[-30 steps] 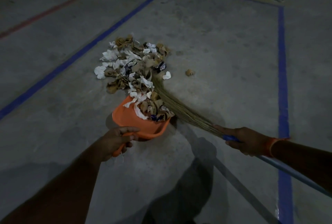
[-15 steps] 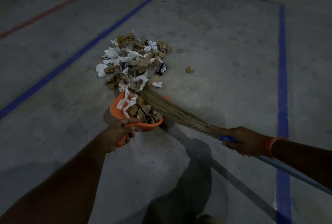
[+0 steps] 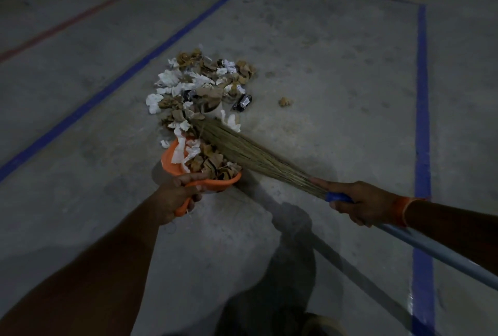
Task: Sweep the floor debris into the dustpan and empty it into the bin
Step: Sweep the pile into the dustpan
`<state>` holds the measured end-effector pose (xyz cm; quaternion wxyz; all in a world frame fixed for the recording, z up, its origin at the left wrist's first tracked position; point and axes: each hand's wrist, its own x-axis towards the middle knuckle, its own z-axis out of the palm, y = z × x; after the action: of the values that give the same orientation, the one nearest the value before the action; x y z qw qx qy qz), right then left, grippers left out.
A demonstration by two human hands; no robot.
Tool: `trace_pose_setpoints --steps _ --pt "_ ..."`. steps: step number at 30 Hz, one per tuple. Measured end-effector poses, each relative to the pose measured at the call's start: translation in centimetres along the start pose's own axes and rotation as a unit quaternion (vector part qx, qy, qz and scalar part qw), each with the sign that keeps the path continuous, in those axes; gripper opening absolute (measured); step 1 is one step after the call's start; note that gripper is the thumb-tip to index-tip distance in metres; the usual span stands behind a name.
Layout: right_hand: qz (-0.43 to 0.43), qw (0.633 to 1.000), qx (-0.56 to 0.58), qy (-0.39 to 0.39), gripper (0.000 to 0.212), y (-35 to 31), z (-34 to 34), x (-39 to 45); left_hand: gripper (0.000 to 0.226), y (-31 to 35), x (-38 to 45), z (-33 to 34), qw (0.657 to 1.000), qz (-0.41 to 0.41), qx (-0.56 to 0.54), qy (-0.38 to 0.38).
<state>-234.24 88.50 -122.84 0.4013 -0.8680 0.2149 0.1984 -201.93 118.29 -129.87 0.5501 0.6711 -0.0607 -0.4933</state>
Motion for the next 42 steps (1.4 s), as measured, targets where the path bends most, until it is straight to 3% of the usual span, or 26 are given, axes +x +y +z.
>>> trace_pose_setpoints --steps 12,23,42 --pt "-0.054 0.997 -0.017 0.047 0.063 -2.2 -0.5 -2.0 0.032 -0.2 -1.2 -0.3 1.0 0.004 -0.02 -0.005" --pt "-0.023 0.995 0.058 0.081 0.048 -3.4 -1.3 -0.8 0.03 -0.3 -2.4 -2.1 1.0 0.029 -0.008 -0.002" --pt "-0.02 0.987 -0.044 0.152 0.043 -2.4 -7.2 4.1 0.034 -1.8 -4.8 -7.8 0.999 0.03 0.026 0.003"
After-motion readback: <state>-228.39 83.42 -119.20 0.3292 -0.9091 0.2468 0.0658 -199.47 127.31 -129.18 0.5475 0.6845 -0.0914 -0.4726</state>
